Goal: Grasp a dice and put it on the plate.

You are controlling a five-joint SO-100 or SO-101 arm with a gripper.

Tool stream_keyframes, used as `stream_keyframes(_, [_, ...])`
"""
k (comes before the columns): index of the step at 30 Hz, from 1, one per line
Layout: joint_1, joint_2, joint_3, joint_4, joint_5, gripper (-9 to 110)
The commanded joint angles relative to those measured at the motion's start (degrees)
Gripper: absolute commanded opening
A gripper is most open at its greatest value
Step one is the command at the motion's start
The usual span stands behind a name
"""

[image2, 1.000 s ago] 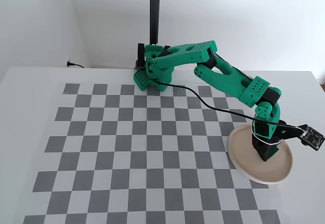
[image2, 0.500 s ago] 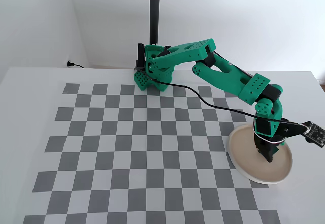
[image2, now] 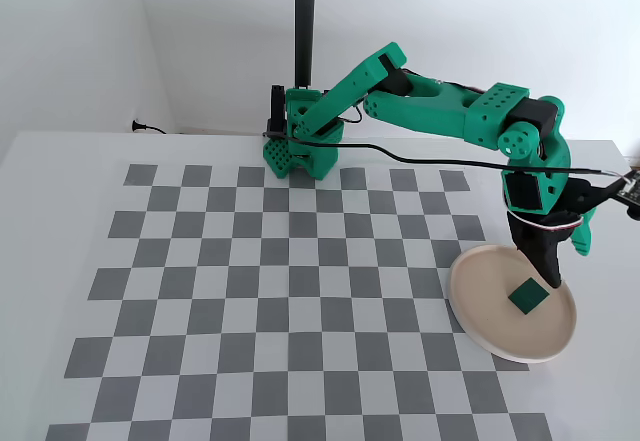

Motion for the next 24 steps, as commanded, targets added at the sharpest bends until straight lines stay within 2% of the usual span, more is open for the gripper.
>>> stream_keyframes(1, [2.0, 11.8, -4.7, 2.8, 1.3, 20])
stream_keyframes(10, [8.8, 19.3, -4.6, 11.0, 3.6, 0])
stream_keyframes(14, [10.9, 22.5, -4.5, 14.6, 5.1, -4])
stream_keyframes(24, [17.6, 27.0, -4.0, 20.4, 9.3, -4])
